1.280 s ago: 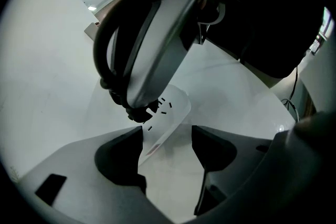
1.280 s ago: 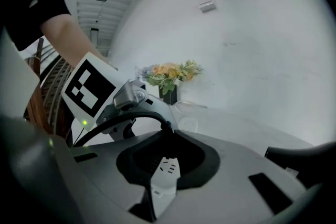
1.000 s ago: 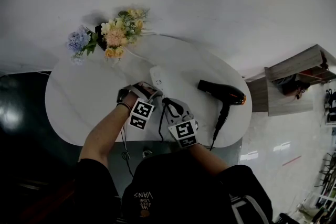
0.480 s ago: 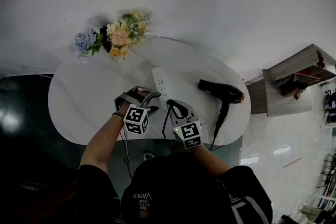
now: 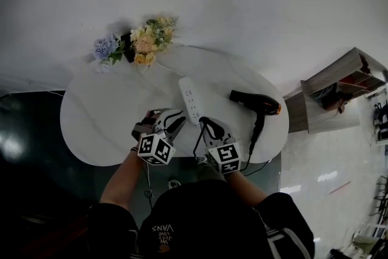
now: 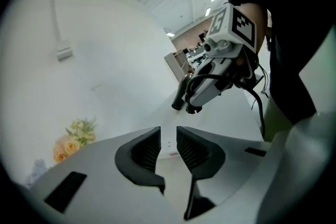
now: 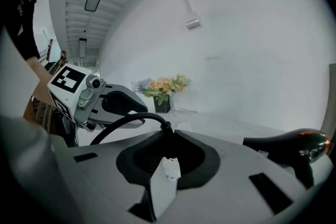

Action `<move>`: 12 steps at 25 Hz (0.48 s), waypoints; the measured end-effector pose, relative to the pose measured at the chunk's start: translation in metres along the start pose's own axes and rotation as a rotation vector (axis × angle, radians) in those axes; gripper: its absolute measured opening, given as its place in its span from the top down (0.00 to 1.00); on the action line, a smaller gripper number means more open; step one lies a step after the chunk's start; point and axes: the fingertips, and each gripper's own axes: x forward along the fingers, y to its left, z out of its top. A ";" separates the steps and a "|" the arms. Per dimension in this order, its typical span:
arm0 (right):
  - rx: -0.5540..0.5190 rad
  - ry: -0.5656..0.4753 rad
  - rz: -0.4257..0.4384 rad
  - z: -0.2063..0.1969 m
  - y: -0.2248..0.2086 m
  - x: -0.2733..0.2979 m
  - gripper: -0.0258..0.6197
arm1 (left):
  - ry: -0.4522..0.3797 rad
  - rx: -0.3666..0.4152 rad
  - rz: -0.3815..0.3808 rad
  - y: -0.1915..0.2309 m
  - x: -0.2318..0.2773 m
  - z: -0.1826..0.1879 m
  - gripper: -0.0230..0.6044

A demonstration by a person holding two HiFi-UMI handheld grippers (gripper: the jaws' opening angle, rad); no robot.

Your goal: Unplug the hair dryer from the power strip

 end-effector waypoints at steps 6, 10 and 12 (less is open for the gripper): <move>-0.007 -0.032 -0.018 0.010 0.011 -0.022 0.85 | -0.087 -0.126 0.143 0.008 -0.045 0.022 0.90; -0.002 -0.052 -0.022 0.016 0.023 -0.034 0.85 | -0.126 -0.250 0.223 0.007 -0.074 0.025 0.92; 0.001 -0.061 -0.024 0.019 0.028 -0.041 0.85 | -0.133 -0.293 0.259 0.004 -0.090 0.024 0.93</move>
